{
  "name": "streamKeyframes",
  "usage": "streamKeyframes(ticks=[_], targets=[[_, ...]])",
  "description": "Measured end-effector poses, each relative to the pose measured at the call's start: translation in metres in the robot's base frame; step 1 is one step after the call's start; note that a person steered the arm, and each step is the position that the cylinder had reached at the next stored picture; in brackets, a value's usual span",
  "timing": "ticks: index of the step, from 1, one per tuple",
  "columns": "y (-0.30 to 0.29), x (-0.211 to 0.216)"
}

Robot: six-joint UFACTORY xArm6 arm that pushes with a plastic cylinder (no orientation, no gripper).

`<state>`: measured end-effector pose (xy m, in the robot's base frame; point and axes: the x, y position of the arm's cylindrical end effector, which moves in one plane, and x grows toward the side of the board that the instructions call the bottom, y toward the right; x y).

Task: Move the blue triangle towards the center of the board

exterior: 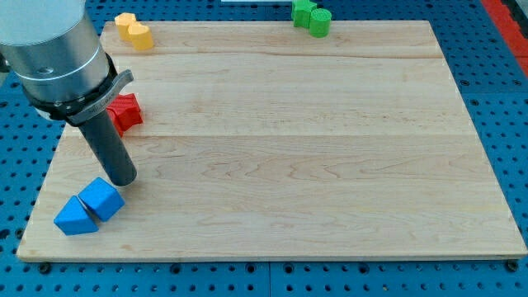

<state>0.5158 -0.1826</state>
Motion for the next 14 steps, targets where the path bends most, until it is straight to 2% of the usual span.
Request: streamKeyframes(ticks=[4,5,6,8,9,10,12,13,14], targets=[[0.001,0.002],[0.010,-0.028],[-0.044,-0.021],[-0.059,0.093],[-0.057,0.102],[-0.055,0.103],[0.055,0.086],[0.031,0.046],[0.038,0.046]])
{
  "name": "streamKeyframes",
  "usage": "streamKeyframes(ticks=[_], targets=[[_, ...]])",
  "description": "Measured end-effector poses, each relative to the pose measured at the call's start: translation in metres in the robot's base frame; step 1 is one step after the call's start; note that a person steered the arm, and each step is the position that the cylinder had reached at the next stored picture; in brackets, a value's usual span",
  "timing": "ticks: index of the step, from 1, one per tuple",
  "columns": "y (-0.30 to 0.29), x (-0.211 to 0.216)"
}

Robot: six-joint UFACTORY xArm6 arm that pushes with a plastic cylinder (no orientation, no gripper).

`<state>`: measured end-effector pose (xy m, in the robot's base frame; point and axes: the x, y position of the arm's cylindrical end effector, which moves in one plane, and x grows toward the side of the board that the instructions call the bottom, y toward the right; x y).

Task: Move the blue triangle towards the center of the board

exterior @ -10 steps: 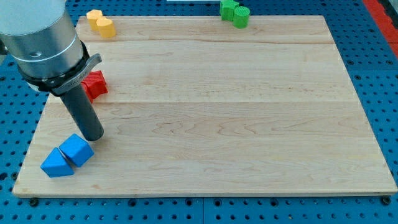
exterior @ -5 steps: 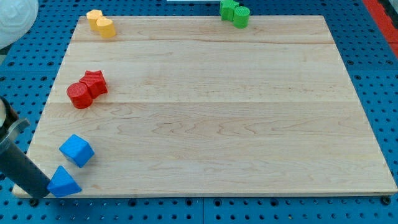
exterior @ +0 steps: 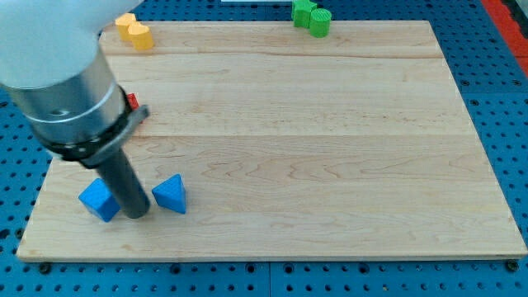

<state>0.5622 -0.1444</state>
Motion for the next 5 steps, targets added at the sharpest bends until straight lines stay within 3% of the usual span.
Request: streamKeyframes(ticks=[2,3,5], targets=[[0.069,-0.021],[0.039,-0.062],[0.038,-0.055]])
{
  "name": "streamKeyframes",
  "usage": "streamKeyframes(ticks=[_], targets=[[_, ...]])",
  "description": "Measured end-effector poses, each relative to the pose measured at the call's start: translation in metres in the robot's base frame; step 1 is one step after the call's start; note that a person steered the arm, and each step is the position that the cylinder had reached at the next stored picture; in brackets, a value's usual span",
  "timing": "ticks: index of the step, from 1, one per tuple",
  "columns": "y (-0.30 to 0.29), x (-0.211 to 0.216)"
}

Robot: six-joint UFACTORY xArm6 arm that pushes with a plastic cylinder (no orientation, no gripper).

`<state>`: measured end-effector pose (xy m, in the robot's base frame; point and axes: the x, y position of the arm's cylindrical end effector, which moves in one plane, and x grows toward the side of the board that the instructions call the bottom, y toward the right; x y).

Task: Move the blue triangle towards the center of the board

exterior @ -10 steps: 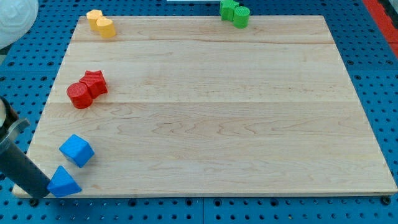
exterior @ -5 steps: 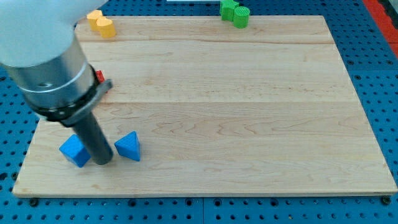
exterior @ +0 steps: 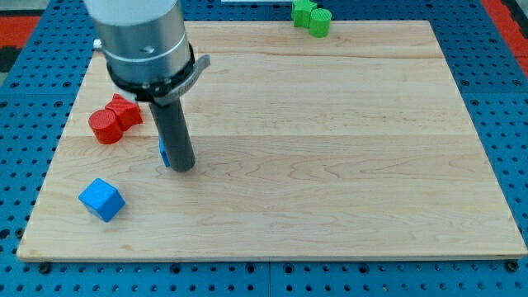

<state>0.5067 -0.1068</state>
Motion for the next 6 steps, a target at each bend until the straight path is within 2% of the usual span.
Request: streamKeyframes(ticks=[1,4,5,6], targets=[[0.011,0.005],[-0.063,-0.015],[-0.061,-0.042],[0.005,-0.068]])
